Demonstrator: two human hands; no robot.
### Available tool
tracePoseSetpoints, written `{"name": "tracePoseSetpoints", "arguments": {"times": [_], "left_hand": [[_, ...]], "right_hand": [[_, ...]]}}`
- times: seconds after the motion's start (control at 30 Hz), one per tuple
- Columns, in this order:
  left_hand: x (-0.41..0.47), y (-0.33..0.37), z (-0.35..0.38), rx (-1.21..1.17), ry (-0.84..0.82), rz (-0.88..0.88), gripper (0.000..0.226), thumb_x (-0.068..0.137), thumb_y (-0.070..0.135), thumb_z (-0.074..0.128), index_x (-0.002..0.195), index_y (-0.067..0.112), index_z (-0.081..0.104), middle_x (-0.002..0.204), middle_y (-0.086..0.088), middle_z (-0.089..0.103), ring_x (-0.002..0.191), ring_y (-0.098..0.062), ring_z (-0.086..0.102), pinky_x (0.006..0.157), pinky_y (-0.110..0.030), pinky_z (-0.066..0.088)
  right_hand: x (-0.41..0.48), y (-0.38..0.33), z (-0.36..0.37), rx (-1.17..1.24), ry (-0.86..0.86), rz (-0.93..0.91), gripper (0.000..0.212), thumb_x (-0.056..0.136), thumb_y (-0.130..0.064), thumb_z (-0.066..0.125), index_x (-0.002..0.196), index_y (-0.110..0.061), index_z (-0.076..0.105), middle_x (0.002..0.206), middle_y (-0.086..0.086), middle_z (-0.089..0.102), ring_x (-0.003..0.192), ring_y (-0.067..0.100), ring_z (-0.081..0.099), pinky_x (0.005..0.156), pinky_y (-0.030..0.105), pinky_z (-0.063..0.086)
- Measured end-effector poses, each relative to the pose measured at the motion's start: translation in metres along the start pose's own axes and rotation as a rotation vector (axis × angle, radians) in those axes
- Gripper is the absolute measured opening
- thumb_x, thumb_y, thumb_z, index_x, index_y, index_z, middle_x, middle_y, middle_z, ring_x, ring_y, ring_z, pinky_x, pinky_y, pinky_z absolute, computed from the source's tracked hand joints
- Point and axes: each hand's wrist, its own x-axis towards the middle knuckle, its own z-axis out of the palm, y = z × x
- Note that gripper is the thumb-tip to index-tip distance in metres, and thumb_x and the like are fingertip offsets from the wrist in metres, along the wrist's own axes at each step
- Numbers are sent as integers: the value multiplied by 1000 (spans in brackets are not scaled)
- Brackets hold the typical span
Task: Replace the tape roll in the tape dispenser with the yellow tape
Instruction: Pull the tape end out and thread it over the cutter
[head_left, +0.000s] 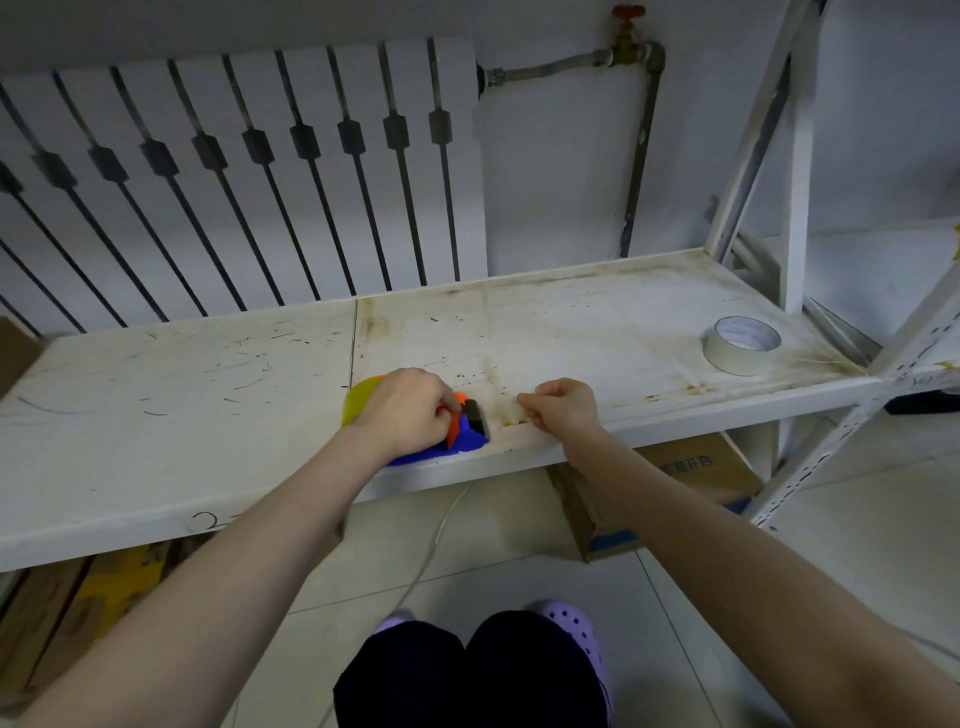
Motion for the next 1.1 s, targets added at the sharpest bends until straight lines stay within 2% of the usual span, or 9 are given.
{"name": "tracePoseSetpoints", "arguments": {"times": [0.1,0.17,0.37,0.47,0.57,0.63,0.73,0.87,1.1], "left_hand": [[1,-1,0,23,-51,11,38,81,15,48,106,26,74,109,3,74,100,-21,64,86,-26,48],[0,-1,-2,28,-65,21,39,81,14,48,106,27,74,108,2,74,100,-21,64,88,-29,51],[0,0,-4,22,-67,27,38,80,12,47,103,26,75,108,0,73,101,-22,62,87,-28,48],[1,3,-6,22,-87,11,34,79,11,47,96,24,74,104,-3,71,97,-24,61,77,-26,41],[1,6,-8,38,-112,12,32,79,10,47,98,24,69,102,-5,68,96,-24,59,72,-25,35],[1,6,-9,54,-135,16,36,80,9,47,106,24,67,105,-5,66,98,-24,58,73,-26,37],[3,3,-6,108,-167,37,43,80,11,46,111,29,68,106,-5,67,100,-25,58,83,-31,44],[7,-1,2,232,-181,115,43,78,13,45,110,30,68,102,-2,67,99,-24,56,82,-31,39],[8,-5,7,358,-199,186,41,86,17,43,122,28,61,115,-3,60,108,-24,51,91,-35,39]], "right_hand": [[0,2,1,-51,7,-26,22,74,-6,73,76,-13,52,66,5,60,60,14,55,74,31,54],[1,1,2,-76,13,-44,22,73,-7,74,74,-15,53,69,5,61,64,16,57,78,33,55],[-2,-5,1,-133,4,-113,21,73,-3,72,71,-15,54,67,3,60,61,14,57,68,30,53],[-4,-8,2,-147,-6,-129,21,72,1,68,72,-14,54,70,5,61,64,16,58,69,32,54],[-6,-11,2,-156,-23,-160,19,73,3,65,71,-12,54,70,5,61,61,14,57,60,25,51],[-8,-12,2,-168,-32,-179,19,74,3,64,70,-12,53,66,4,59,58,12,56,57,23,48],[-9,-8,4,-207,-64,-188,19,72,2,65,69,-13,53,64,4,58,60,15,56,60,27,50],[-5,0,6,-204,-51,-158,21,73,1,67,70,-15,53,68,4,58,68,19,57,67,31,52],[-1,3,8,-181,45,-303,16,79,-11,68,77,-14,53,77,7,60,69,16,56,63,21,47]]}}
